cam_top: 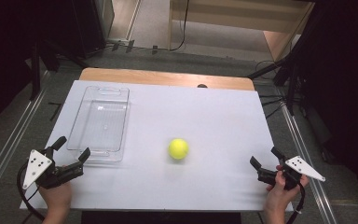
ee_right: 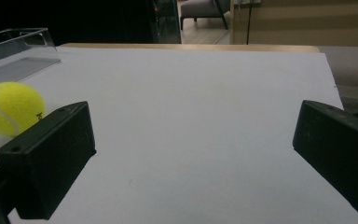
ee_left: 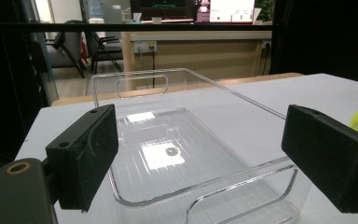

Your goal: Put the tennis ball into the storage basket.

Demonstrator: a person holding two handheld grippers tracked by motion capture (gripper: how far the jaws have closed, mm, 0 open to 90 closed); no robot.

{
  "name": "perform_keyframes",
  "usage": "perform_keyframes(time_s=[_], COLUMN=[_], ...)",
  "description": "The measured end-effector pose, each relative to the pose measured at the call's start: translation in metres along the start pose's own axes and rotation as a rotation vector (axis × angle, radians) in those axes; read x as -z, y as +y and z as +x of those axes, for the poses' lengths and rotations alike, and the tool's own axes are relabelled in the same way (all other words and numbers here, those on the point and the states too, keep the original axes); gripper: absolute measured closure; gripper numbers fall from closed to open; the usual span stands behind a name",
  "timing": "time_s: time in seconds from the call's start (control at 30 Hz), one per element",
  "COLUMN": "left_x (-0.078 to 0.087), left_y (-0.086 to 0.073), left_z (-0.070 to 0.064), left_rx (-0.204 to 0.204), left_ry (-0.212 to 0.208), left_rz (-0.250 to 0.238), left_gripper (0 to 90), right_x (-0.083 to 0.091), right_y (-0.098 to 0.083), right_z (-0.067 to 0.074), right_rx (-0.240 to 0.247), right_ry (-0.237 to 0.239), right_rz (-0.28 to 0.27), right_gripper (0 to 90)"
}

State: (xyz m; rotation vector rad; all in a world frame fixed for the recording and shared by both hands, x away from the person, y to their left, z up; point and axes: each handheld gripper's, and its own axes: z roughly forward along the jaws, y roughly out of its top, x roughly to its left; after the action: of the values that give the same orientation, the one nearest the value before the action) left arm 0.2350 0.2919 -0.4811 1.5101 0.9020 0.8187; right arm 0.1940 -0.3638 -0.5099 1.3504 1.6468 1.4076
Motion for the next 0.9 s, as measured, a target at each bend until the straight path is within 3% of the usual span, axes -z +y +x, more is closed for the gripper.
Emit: perform_keyframes(time_s=[0.43, 0.6, 0.9], left_x=[0.000, 0.000, -0.001], left_y=[-0.001, -0.001, -0.001], left_z=[-0.001, -0.001, -0.002], left_rx=[-0.002, -0.009, -0.016], left_ry=[0.008, 0.009, 0.013], left_rz=[-0.001, 0.005, 0.011], left_gripper=[11.3, 11.3, 11.3], right_x=[-0.009, -0.019, -0.032], right_y=[0.015, 0.025, 0.041], right_z=[0.017, 0.028, 0.043], right_rx=[0.075, 0.142, 0.181], right_ry=[0.026, 0.075, 0.123], right_rz=[0.059, 0.112, 0.148], right_gripper=[0.0, 0.0, 0.0])
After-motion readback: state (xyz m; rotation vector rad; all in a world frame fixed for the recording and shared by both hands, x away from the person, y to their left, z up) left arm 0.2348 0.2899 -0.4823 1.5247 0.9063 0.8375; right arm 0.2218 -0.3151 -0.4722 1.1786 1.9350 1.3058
